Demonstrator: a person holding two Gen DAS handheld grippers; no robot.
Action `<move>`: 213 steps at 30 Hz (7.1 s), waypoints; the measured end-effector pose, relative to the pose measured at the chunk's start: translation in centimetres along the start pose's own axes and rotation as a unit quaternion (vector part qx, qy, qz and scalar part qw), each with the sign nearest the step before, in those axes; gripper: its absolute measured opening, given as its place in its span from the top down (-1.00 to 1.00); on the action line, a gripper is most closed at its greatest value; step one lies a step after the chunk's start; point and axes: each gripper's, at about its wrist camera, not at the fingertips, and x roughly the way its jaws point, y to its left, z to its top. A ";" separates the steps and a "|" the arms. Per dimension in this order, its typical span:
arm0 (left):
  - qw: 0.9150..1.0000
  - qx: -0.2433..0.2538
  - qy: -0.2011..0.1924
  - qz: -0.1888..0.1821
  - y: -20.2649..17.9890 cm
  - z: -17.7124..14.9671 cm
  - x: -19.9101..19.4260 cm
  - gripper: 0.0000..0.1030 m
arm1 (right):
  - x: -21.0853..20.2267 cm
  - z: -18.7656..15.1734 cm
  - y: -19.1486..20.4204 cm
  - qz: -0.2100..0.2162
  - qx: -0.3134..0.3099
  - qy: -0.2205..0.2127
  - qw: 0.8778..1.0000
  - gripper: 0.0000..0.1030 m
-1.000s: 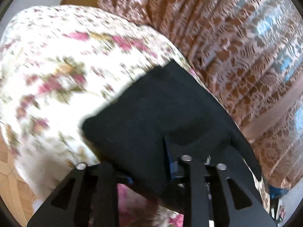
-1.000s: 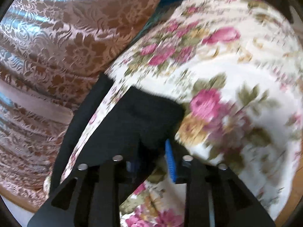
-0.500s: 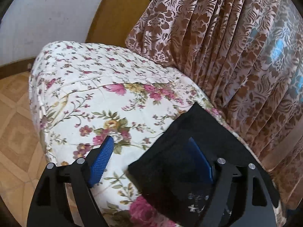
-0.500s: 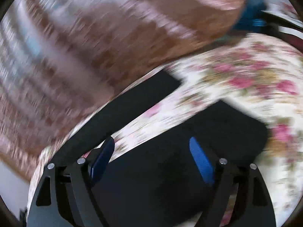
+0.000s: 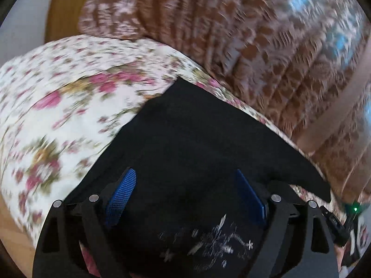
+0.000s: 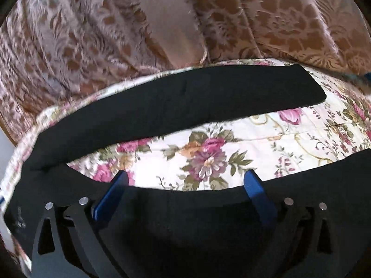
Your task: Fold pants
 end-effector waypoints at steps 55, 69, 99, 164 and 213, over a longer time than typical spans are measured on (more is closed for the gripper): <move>0.994 -0.001 -0.097 -0.058 -0.7 10.9 7.9 0.91 | 2.0 -1.0 -0.2 -0.020 0.000 0.014 1.000 -0.96; 0.990 -0.077 -0.091 -0.071 3.0 0.7 4.9 0.92 | 2.0 -1.0 -0.1 -0.022 -0.001 0.012 1.000 -0.96; 0.981 -0.131 -0.072 -0.121 5.8 -1.3 7.1 0.92 | 12.5 15.7 15.1 0.109 0.174 0.182 0.962 -0.85; 0.954 -0.259 -0.024 -0.152 7.4 -6.0 -0.1 0.54 | -1.0 -7.2 3.8 0.300 0.253 0.030 0.919 0.35; 0.961 -0.243 -0.061 -0.117 12.2 -8.5 -4.8 0.89 | -5.8 -11.9 5.6 0.314 0.099 0.099 0.939 0.37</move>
